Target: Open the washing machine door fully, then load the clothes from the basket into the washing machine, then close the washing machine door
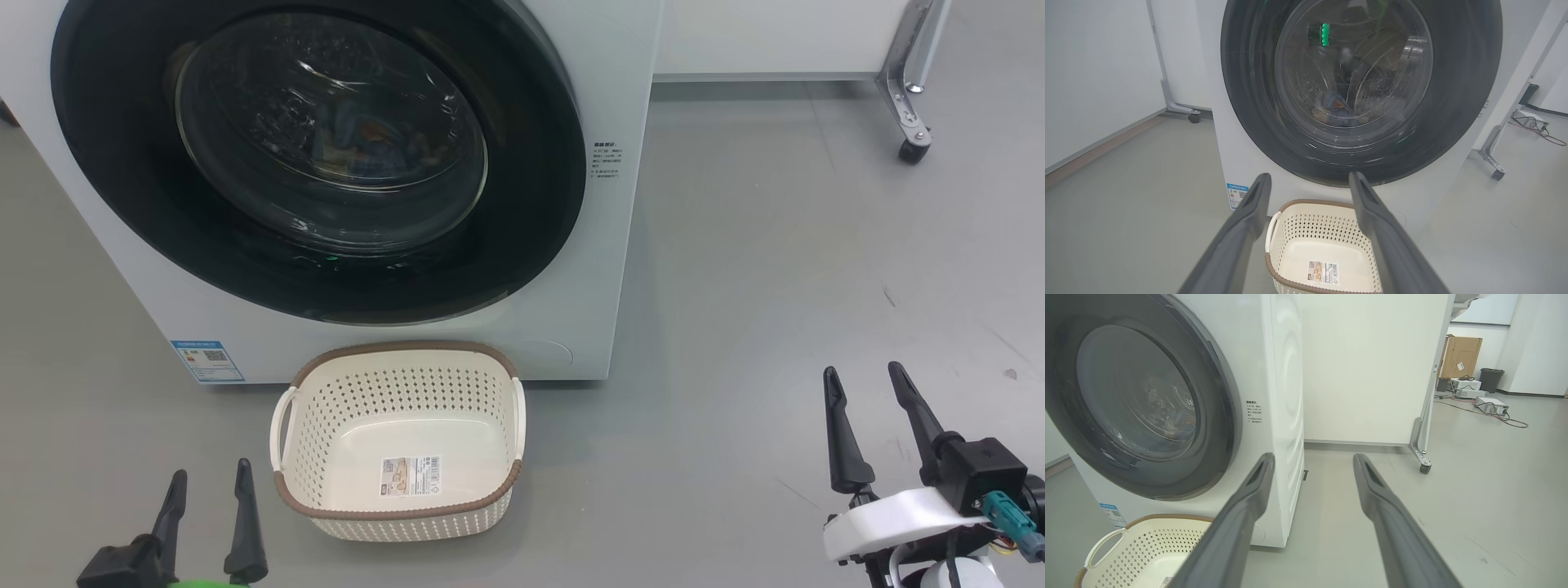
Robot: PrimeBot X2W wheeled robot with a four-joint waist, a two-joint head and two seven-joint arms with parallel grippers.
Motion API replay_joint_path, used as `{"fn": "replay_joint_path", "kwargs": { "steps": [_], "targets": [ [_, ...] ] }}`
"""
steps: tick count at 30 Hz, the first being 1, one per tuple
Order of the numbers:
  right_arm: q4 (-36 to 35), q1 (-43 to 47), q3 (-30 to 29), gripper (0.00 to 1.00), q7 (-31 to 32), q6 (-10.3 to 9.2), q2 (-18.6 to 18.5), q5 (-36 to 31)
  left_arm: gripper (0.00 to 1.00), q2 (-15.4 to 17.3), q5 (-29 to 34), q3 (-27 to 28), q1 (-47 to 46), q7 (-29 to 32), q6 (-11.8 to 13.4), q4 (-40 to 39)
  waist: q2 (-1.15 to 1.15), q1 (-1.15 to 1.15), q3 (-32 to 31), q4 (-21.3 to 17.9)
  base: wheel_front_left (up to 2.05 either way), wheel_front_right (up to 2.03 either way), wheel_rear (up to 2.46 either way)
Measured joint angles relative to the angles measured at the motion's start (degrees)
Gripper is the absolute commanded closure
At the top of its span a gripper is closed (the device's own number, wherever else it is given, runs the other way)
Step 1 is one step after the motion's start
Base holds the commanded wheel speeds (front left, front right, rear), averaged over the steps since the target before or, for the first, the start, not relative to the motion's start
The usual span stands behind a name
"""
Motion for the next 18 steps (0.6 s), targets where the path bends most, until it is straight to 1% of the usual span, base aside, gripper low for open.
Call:
{"fn": "replay_joint_path", "kwargs": {
  "steps": [5,6,14,18],
  "targets": [
    [-0.1,0.0,-0.2,0.0,0.0,0.09,0.2,-0.3,0.0,0.0,0.0,0.4,0.0,0.0,0.0,0.0,0.0,0.0,0.0,0.1,0.0,0.0,0.0],
    [0.3,0.0,-0.2,1.0,0.0,0.04,0.3,-0.4,1.0,0.0,0.0,0.3,0.0,0.0,0.0,0.3,0.0,0.0,0.0,0.1,0.0,0.0,0.0],
    [5.5,2.6,0.1,1.0,0.0,0.01,2.2,-0.3,1.0,-1.8,-0.1,-0.5,1.1,0.3,0.0,5.2,0.0,0.0,0.0,0.1,0.0,0.0,0.0],
    [6.1,2.5,-0.3,1.0,0.7,0.01,2.3,1.3,1.0,-1.9,-1.8,0.0,1.1,1.3,0.0,5.6,0.0,0.0,0.0,0.0,0.0,0.0,0.0]
  ]
}}
